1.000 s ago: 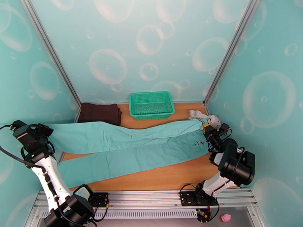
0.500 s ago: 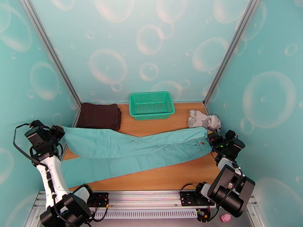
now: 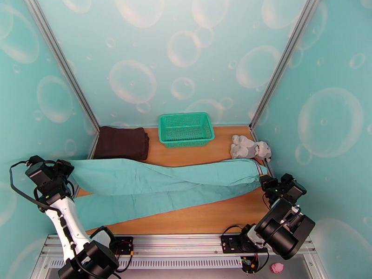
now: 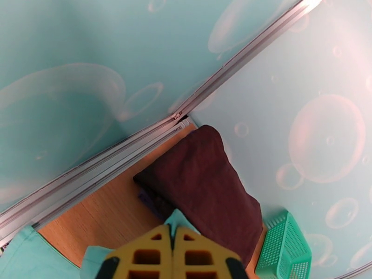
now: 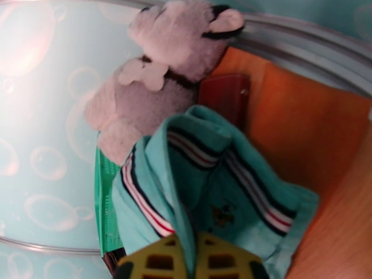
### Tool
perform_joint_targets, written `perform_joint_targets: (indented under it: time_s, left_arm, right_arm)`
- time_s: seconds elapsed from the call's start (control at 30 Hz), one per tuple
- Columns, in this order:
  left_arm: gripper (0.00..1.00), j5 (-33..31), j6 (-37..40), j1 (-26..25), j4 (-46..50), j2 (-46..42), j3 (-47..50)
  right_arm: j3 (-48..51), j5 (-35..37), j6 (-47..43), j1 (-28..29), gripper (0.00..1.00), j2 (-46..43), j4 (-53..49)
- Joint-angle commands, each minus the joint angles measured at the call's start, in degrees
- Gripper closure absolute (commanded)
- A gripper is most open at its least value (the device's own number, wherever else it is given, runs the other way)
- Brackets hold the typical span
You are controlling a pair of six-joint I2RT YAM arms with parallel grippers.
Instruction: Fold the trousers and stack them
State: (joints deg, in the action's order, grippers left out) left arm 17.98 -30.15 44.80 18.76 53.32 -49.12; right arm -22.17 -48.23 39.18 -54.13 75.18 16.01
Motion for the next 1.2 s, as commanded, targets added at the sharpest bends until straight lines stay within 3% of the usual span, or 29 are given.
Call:
perform_joint_targets:
  time_s: [0.0, 0.23, 0.47, 0.6, 0.73, 1.07, 1.17]
  left_arm:
    - [1.0, -1.3, -2.5, 2.4, -2.4, -0.3, 2.1]
    - [1.0, -0.8, -5.6, 6.9, -6.6, -1.2, 3.3]
    - [1.0, 4.9, -10.5, 7.0, -13.1, 5.2, -1.9]
    - [1.0, 2.5, -10.6, 5.7, -13.8, 10.6, -8.5]
    - [1.0, 4.9, -13.8, 5.4, -18.9, 15.0, -12.1]
    - [1.0, 4.3, -16.0, -1.4, -32.2, 24.5, -26.3]
    - [1.0, 8.5, -18.5, -2.1, -39.4, 23.6, -21.6]
  right_arm:
    - [-2.3, -0.1, -3.7, -1.1, 1.0, 2.0, -0.5]
    - [-2.8, 1.1, -4.1, -3.3, 1.0, 4.4, 0.3]
    - [-1.8, -0.2, -3.0, -6.0, 1.0, 5.9, 4.1]
    - [-1.5, -0.4, -2.2, -6.7, 1.0, 7.2, 5.6]
    - [-0.5, -1.0, -0.8, -7.6, 1.0, 7.0, 7.9]
    - [-0.1, -1.3, -0.1, -8.0, 1.0, 6.8, 8.8]
    - [1.0, -1.8, 1.3, -8.5, 1.0, 6.1, 11.2]
